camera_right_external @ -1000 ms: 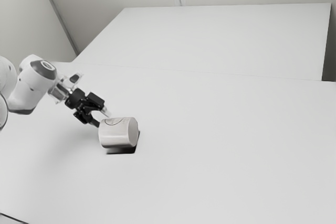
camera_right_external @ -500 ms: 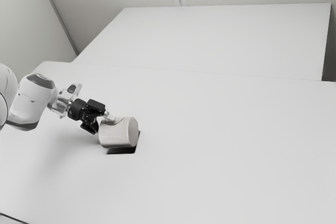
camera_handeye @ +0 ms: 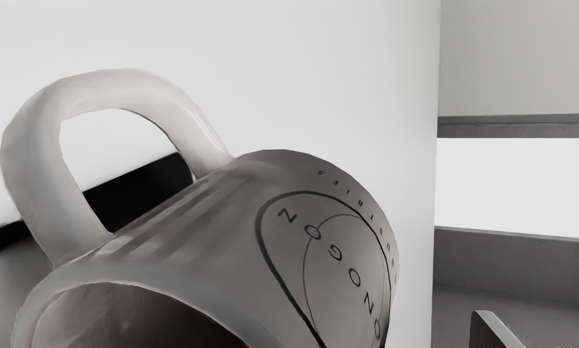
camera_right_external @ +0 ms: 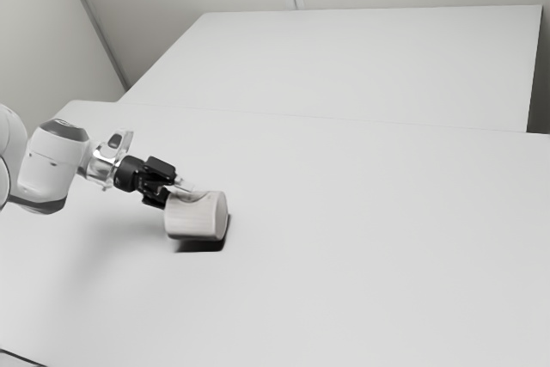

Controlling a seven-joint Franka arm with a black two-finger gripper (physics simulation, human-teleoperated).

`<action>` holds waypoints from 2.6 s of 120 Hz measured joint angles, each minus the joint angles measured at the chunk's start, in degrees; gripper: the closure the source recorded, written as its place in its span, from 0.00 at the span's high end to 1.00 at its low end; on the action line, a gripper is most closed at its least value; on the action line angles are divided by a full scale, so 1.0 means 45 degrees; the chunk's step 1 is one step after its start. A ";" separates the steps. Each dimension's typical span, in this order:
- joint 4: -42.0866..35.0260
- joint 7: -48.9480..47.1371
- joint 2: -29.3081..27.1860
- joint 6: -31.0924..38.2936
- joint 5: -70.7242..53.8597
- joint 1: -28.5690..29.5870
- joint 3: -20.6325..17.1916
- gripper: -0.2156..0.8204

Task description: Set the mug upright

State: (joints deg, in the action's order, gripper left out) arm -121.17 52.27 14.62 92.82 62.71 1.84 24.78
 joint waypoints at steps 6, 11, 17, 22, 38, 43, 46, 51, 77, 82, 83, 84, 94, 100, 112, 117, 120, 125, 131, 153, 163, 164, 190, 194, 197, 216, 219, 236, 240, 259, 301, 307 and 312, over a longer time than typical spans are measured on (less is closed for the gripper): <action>-0.0027 0.0078 0.0000 -0.0058 0.0076 0.0000 0.0000 0.38; -0.0101 0.0138 0.0000 -0.0096 0.0151 0.0000 0.0000 0.30; -0.0177 0.0207 0.0000 -0.0127 0.0234 0.0000 0.0000 0.24; -0.0213 0.0261 0.0000 -0.0146 0.0287 0.0000 0.0000 0.19; -0.0299 0.0416 -0.0005 -0.0177 0.0486 -0.0001 0.0000 0.12; -0.0326 0.0459 -0.0013 -0.0181 0.0542 -0.0002 0.0000 0.11; -0.0339 0.0483 -0.0016 -0.0182 0.0567 -0.0002 0.0000 0.11; -0.0366 0.0521 -0.0030 -0.0181 0.0619 -0.0003 0.0000 0.10; -0.0512 0.0706 -0.0366 -0.0194 0.0844 -0.0001 -0.0001 0.06; -0.0521 0.0741 -0.0479 -0.0192 0.0860 -0.0001 -0.0001 0.06; -0.0521 0.0748 -0.0500 -0.0190 0.0863 -0.0001 -0.0001 0.05; -0.0520 0.0754 -0.0518 -0.0187 0.0865 -0.0001 -0.0001 0.05; -0.0474 0.0792 -0.0664 -0.0032 0.0967 -0.0003 -0.0001 0.05; -0.0404 0.0719 -0.0812 0.0263 0.1001 -0.0012 -0.0037 0.05; -0.0294 0.0264 -0.1353 0.1557 0.0763 -0.0413 -0.0374 0.05; -0.0289 -0.0003 -0.1559 0.2252 0.0507 -0.0724 -0.0442 0.05; -0.0288 -0.0177 -0.1702 0.2680 0.0303 -0.0890 -0.0477 0.05; -0.0289 -0.0533 -0.1983 0.3362 -0.0208 -0.1158 -0.0527 0.05; -0.0313 -0.1078 -0.2411 0.4108 -0.1176 -0.1473 -0.0555 0.05; -0.0983 -0.3598 -0.3277 0.5732 -0.4454 -0.2403 -0.0573 0.05; -0.1272 -0.4644 -0.3328 0.6106 -0.5137 -0.2766 -0.0561 0.05; -0.1287 -0.4746 -0.3330 0.6136 -0.5204 -0.2800 -0.0561 0.05; -0.1334 -0.7440 -0.3457 0.6581 -0.7707 -0.3625 -0.0565 0.05; -0.1334 -0.7850 -0.3469 0.6611 -0.8020 -0.3717 -0.0565 0.05; -0.1329 -0.8155 -0.3476 0.6630 -0.8243 -0.3776 -0.0565 0.05; -0.1212 -1.0041 -0.3481 0.6702 -1.0095 -0.3965 -0.0568 0.05; -0.1168 -1.0311 -0.3471 0.6708 -1.0341 -0.3966 -0.0568 0.05; -0.1058 -1.1732 -0.3418 0.6731 -1.1247 -0.3912 -0.0569 0.05; -0.1053 -1.2043 -0.3410 0.6733 -1.1411 -0.3897 -0.0569 0.05; -0.0990 -1.3364 -0.3258 0.6725 -1.2058 -0.3836 -0.0573 0.05; -0.0680 -1.5359 -0.2345 0.6619 -1.2650 -0.4747 -0.0566 0.05; -0.0694 -1.5563 -0.2240 0.6608 -1.2659 -0.5000 -0.0567 0.05; -0.0731 -1.5726 -0.2184 0.6596 -1.2666 -0.5068 -0.0567 0.05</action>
State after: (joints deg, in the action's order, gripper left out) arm -124.46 -18.49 4.79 122.50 5.71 -20.97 22.23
